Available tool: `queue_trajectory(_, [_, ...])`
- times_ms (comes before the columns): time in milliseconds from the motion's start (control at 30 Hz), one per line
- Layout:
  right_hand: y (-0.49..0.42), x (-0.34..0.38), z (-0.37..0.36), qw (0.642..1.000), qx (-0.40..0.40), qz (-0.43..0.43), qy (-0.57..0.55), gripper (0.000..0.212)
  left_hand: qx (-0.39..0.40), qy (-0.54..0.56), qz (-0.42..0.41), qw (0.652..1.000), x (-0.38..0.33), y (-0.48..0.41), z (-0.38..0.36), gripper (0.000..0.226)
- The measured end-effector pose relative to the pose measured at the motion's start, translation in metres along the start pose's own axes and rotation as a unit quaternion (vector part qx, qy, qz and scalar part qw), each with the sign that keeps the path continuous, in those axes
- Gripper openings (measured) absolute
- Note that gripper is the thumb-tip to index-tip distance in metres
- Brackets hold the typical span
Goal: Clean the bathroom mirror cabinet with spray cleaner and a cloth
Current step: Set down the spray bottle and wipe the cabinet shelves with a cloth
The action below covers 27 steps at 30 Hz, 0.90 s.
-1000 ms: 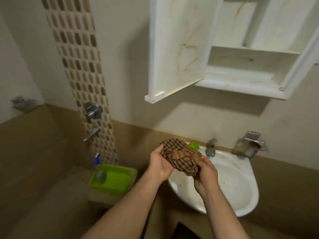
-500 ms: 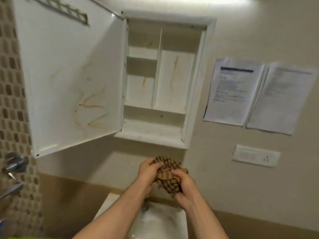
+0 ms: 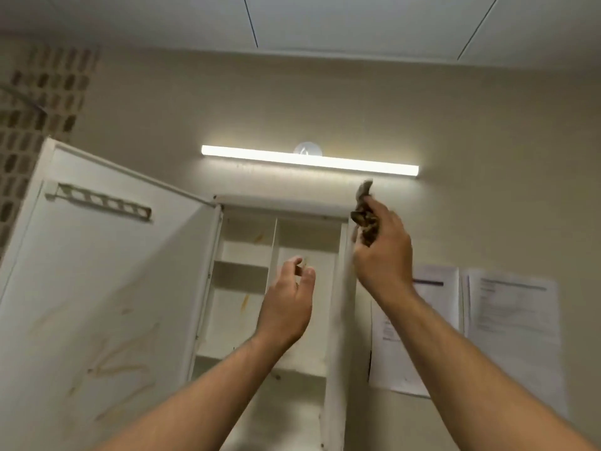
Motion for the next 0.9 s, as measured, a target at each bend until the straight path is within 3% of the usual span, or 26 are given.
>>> queue_trajectory(33, [-0.021, 0.004, -0.005, 0.984, -0.021, 0.142, 0.103, 0.061, 0.002, -0.042, -0.046, 0.998, -0.006, -0.01, 0.003, 0.061])
queue_trajectory(67, [-0.041, 0.003, -0.014, 0.952, -0.016, 0.233, 0.2, 0.065, 0.004, -0.078, -0.096, 0.992, -0.01, -0.021, 0.002, 0.061])
queue_trajectory(100, [-0.052, -0.004, -0.025, 0.924, 0.024, 0.269, 0.269, 0.067, 0.007, -0.117, -0.136, 0.984, -0.01, -0.026, 0.004, 0.061])
queue_trajectory(167, [-0.068, -0.029, -0.048, 0.901, 0.144, 0.241, 0.33, 0.068, 0.005, -0.172, -0.195, 0.966, -0.006, -0.039, 0.002, 0.059])
queue_trajectory(233, [-0.063, -0.063, -0.065, 0.904, 0.244, 0.156, 0.313, 0.066, 0.005, -0.192, -0.218, 0.957, -0.001, -0.047, 0.003, 0.059])
queue_trajectory(300, [-0.04, -0.089, -0.077, 0.914, 0.246, 0.159, 0.28, 0.063, 0.006, -0.194, -0.22, 0.956, 0.009, -0.051, 0.005, 0.06])
queue_trajectory(433, [0.052, -0.127, -0.063, 0.908, 0.248, 0.271, 0.201, 0.053, -0.003, -0.19, -0.217, 0.958, 0.031, -0.051, 0.003, 0.061])
queue_trajectory(500, [0.105, -0.155, -0.042, 0.874, 0.307, 0.326, 0.191, 0.052, -0.003, -0.19, -0.22, 0.957, 0.042, -0.047, 0.001, 0.061])
queue_trajectory(567, [0.135, -0.176, -0.022, 0.808, 0.36, 0.396, 0.246, 0.058, 0.01, -0.202, -0.229, 0.952, 0.048, -0.043, -0.003, 0.062])
queue_trajectory(633, [0.126, -0.181, -0.013, 0.75, 0.395, 0.45, 0.282, 0.065, 0.021, -0.212, -0.236, 0.948, 0.05, -0.04, -0.009, 0.063])
queue_trajectory(667, [0.11, -0.176, -0.013, 0.738, 0.399, 0.463, 0.286, 0.068, 0.025, -0.213, -0.235, 0.948, 0.049, -0.041, -0.011, 0.064])
queue_trajectory(733, [0.06, -0.155, -0.022, 0.759, 0.365, 0.452, 0.293, 0.067, 0.031, -0.213, -0.237, 0.947, 0.047, -0.045, -0.017, 0.064])
queue_trajectory(800, [0.004, -0.134, -0.035, 0.807, 0.316, 0.383, 0.32, 0.065, 0.037, -0.216, -0.239, 0.946, 0.045, -0.045, -0.026, 0.064])
queue_trajectory(900, [-0.037, -0.118, -0.055, 0.836, 0.26, 0.344, 0.339, 0.064, 0.051, -0.222, -0.239, 0.944, 0.052, -0.035, -0.04, 0.065])
Point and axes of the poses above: each hand's wrist, its own y-axis away from the middle knuckle, its own z-axis out of the back of the hand, x = y × z, the point moved 3 cm from there along -y, towards the middle knuckle, and after that the axes turned 10 degrees about -x, right-handed, at the moved point
